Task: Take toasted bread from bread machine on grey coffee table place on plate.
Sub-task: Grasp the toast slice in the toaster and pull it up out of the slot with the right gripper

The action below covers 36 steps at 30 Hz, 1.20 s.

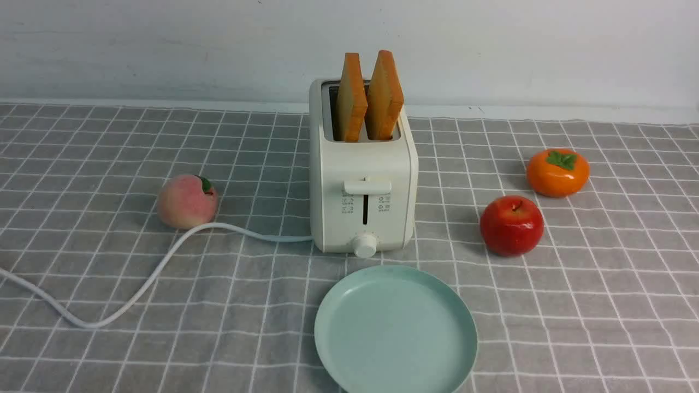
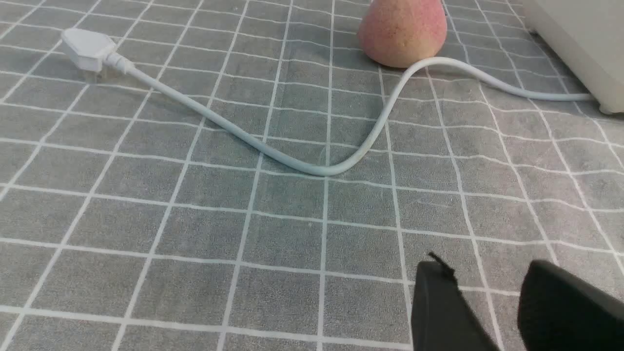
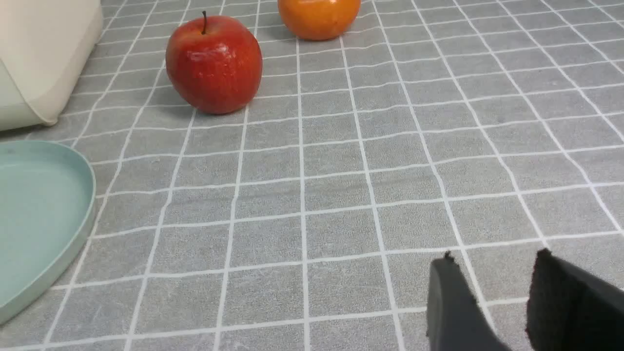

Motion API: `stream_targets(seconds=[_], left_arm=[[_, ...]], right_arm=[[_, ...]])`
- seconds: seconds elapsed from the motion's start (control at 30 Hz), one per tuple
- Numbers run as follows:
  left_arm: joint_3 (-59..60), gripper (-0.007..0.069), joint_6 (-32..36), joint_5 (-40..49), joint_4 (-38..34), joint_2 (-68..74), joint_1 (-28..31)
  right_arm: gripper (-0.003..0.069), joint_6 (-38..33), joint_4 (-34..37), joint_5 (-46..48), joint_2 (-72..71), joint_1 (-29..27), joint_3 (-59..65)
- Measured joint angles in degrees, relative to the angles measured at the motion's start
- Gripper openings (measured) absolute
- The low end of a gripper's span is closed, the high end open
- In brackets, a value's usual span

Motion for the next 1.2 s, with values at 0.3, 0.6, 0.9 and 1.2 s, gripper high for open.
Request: stream_targets(seconds=[0.3,0.6,0.9,1.2], left_arm=[[0.0,0.0239,0.0,-0.4,-0.5,0.0,0.0],[0.1,0.0239,0.0,-15.2,-5.9,0.0,0.0],[0.1,0.0239,0.0,-25.3,-6.1,0.0,0.0],[0.1,0.0239,-0.2,-25.7,-6.2,0.0,0.0]], right_arm=[[0.024,0.0,0.0,-0.1,0.0,0.0,0.0],[0.024,0.0,0.0,-9.5,0.0,0.0,0.7],[0.024,0.0,0.0,-26.0,0.0,0.0,0.7],[0.024,0.1,0.0,-28.5,0.0,0.0,0.7]])
